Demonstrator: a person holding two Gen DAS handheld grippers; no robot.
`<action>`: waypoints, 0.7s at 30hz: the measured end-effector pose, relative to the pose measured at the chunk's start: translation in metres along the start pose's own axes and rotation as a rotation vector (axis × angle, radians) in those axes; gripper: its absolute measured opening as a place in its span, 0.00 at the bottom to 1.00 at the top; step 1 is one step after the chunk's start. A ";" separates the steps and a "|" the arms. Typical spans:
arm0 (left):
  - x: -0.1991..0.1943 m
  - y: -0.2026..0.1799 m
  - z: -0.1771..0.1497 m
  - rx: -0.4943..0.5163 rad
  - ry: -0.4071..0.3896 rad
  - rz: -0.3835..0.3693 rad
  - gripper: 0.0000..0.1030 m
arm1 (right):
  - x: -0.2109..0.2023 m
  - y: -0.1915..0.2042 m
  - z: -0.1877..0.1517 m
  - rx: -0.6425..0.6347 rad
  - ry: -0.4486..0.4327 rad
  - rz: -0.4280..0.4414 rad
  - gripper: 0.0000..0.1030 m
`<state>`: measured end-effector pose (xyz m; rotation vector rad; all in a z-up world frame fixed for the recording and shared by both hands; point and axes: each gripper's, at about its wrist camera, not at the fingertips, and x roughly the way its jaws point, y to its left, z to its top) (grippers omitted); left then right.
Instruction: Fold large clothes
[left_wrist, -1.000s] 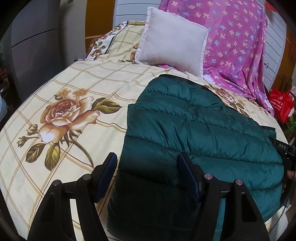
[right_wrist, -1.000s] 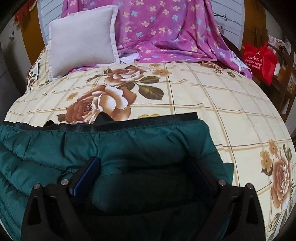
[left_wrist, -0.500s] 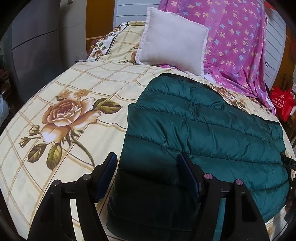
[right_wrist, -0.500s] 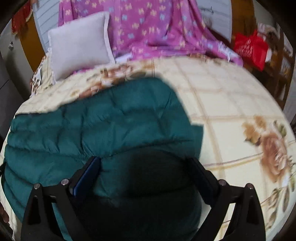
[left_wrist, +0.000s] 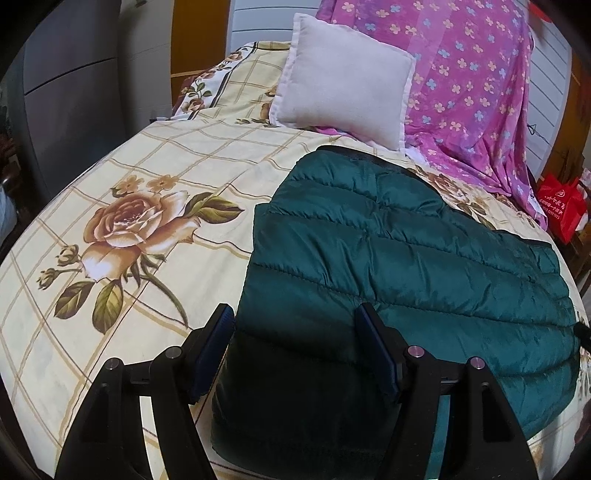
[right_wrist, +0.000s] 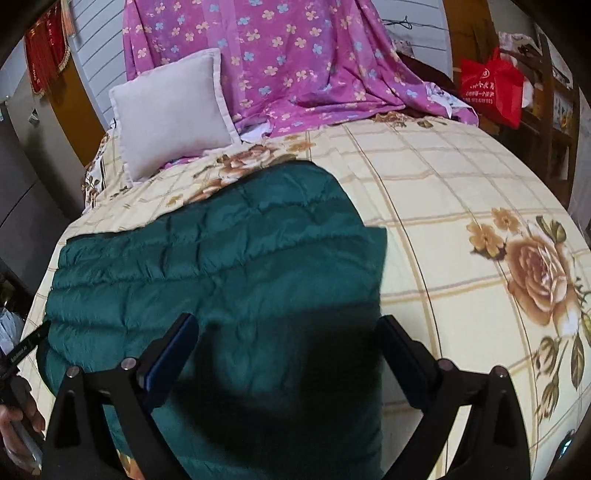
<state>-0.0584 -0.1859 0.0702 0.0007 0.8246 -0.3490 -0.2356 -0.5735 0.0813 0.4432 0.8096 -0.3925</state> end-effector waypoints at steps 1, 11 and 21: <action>0.000 0.000 0.000 -0.002 0.000 -0.003 0.49 | 0.001 -0.001 -0.001 0.001 0.008 0.000 0.96; 0.005 0.050 0.010 -0.212 0.050 -0.251 0.49 | 0.017 -0.032 0.000 0.082 0.043 0.029 1.00; 0.049 0.076 0.003 -0.399 0.153 -0.411 0.60 | 0.060 -0.052 0.011 0.170 0.099 0.183 1.00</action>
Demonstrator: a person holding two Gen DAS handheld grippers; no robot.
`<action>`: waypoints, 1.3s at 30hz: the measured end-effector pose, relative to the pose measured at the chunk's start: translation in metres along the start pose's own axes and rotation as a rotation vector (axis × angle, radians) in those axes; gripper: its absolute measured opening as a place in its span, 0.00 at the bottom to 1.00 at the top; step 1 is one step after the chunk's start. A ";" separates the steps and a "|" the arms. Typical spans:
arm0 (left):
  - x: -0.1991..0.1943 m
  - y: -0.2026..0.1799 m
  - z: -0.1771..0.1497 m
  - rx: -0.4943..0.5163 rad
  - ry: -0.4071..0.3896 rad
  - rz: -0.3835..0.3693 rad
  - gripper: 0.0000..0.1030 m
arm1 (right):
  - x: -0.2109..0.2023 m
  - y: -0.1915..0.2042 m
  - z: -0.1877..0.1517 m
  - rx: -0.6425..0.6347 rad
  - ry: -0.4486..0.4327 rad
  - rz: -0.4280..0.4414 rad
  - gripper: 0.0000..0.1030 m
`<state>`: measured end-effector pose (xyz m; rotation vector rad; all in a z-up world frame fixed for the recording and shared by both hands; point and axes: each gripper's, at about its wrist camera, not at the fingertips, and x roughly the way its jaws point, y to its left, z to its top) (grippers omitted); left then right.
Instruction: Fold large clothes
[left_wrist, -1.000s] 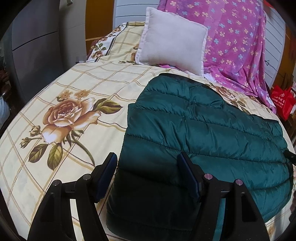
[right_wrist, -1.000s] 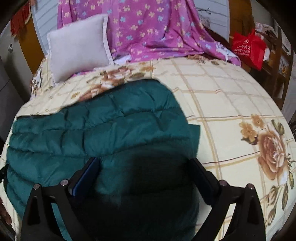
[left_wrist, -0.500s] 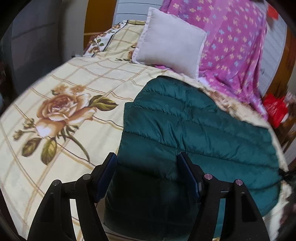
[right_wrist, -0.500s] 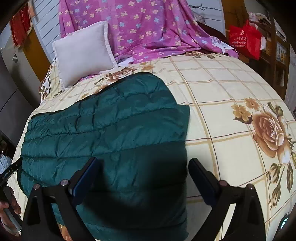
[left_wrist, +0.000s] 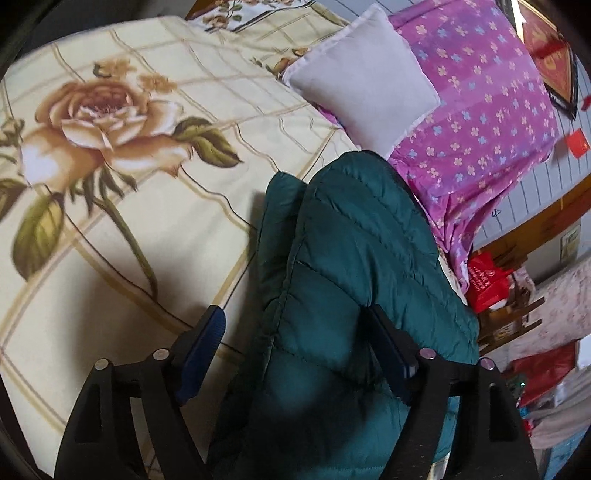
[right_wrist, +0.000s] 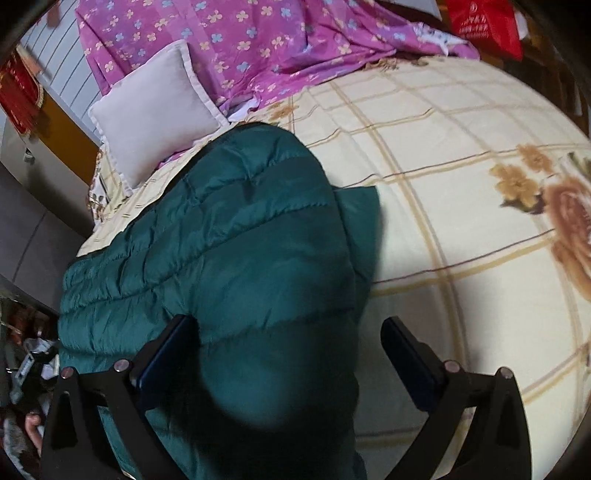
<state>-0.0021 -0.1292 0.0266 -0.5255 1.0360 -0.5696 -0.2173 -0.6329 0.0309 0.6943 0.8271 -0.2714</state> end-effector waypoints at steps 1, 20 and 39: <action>0.002 0.000 0.000 0.003 0.003 -0.003 0.61 | 0.004 -0.002 0.002 0.003 0.008 0.015 1.00; 0.005 -0.033 -0.013 0.137 0.001 -0.120 0.22 | 0.011 0.031 -0.001 -0.109 0.011 0.110 0.58; -0.113 -0.033 -0.099 0.226 0.043 -0.040 0.21 | -0.111 0.029 -0.098 -0.097 0.031 0.184 0.49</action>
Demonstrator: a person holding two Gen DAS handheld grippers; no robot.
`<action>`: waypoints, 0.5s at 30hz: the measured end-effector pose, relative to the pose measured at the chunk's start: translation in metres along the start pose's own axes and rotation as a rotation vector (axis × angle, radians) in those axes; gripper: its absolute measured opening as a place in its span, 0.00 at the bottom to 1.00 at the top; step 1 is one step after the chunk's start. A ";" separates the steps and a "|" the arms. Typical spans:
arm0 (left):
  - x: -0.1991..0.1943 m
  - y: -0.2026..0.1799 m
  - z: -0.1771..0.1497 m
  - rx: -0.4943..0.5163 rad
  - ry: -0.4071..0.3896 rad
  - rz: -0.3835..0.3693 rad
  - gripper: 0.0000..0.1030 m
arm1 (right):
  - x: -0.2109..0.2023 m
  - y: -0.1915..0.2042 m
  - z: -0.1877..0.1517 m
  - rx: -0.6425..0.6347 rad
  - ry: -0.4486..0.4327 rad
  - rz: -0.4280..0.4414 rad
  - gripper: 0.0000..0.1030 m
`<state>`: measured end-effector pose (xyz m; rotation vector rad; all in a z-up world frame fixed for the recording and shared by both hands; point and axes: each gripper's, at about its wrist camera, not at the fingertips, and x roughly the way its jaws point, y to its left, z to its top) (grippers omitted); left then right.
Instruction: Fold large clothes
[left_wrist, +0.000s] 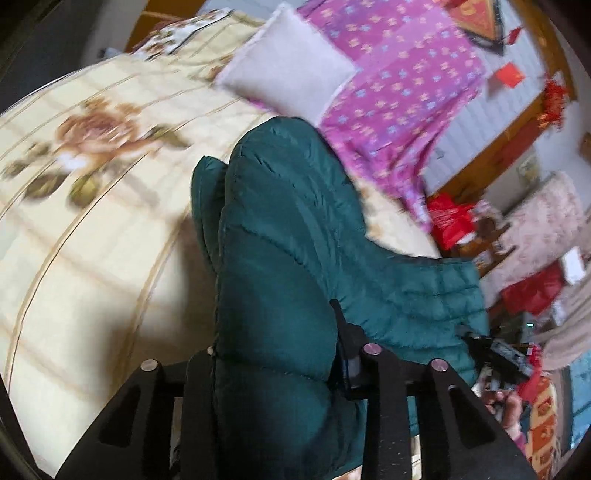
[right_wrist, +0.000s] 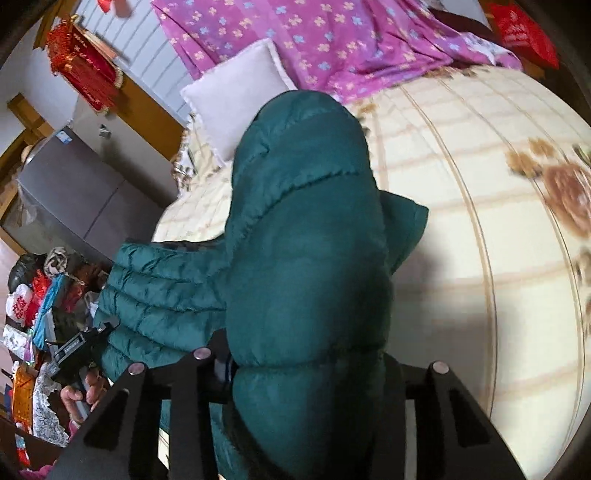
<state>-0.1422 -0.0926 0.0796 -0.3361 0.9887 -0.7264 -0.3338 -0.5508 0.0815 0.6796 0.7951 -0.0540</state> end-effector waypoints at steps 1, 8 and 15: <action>0.002 0.004 -0.006 -0.010 0.006 0.026 0.25 | 0.002 -0.004 -0.007 0.013 0.008 -0.044 0.53; -0.005 0.001 -0.024 0.023 -0.055 0.229 0.43 | 0.014 -0.005 -0.024 0.002 0.011 -0.269 0.85; -0.042 -0.032 -0.041 0.122 -0.147 0.356 0.43 | -0.034 0.029 -0.042 -0.096 -0.075 -0.350 0.85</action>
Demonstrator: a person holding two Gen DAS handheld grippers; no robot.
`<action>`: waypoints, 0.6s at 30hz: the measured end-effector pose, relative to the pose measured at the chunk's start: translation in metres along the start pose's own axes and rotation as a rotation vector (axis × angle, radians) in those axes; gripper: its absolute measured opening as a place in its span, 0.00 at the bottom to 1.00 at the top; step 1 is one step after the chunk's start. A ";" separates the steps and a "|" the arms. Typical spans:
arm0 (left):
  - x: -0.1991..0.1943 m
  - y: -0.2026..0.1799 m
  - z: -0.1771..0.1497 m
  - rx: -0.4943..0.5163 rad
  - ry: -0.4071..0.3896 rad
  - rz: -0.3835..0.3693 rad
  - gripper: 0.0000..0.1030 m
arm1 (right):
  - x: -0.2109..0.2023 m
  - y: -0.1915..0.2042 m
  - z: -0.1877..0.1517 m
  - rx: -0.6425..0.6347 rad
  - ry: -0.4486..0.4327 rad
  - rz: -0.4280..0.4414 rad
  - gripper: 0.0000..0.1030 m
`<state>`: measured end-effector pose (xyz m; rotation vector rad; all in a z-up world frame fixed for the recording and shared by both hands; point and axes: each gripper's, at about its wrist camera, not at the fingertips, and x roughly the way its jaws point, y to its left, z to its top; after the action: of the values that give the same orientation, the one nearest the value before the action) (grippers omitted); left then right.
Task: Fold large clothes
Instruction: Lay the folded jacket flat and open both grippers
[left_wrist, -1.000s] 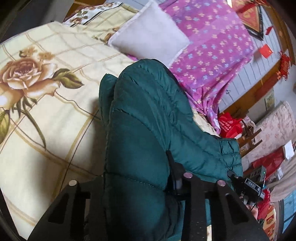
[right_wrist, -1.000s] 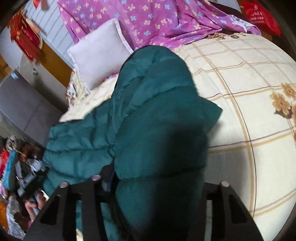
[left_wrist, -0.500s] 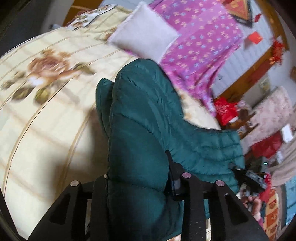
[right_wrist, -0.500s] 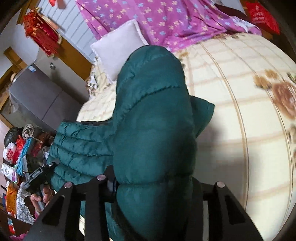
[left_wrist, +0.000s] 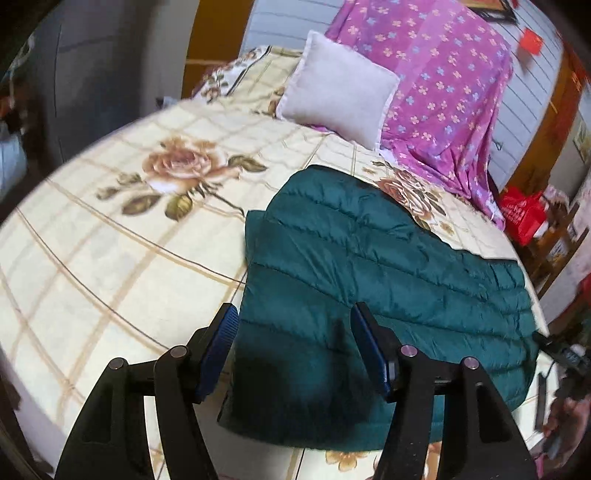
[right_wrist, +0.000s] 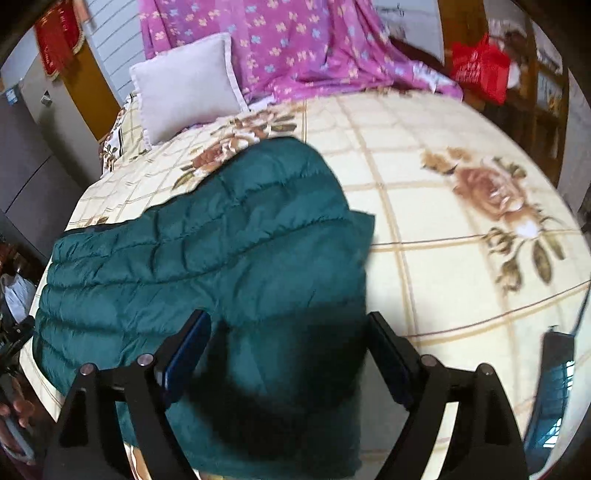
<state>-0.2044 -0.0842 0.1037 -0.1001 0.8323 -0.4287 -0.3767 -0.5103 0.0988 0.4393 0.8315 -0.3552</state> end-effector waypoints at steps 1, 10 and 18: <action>0.000 -0.002 -0.001 0.012 -0.005 0.011 0.43 | -0.008 0.001 -0.003 0.002 -0.015 0.010 0.85; -0.011 -0.036 -0.020 0.053 -0.035 0.042 0.43 | -0.042 0.055 -0.033 -0.063 -0.065 0.081 0.85; -0.015 -0.067 -0.038 0.101 -0.068 0.045 0.43 | -0.033 0.092 -0.062 -0.091 -0.101 0.090 0.89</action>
<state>-0.2637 -0.1357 0.1054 -0.0018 0.7435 -0.4217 -0.3932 -0.3967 0.1090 0.3698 0.7244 -0.2537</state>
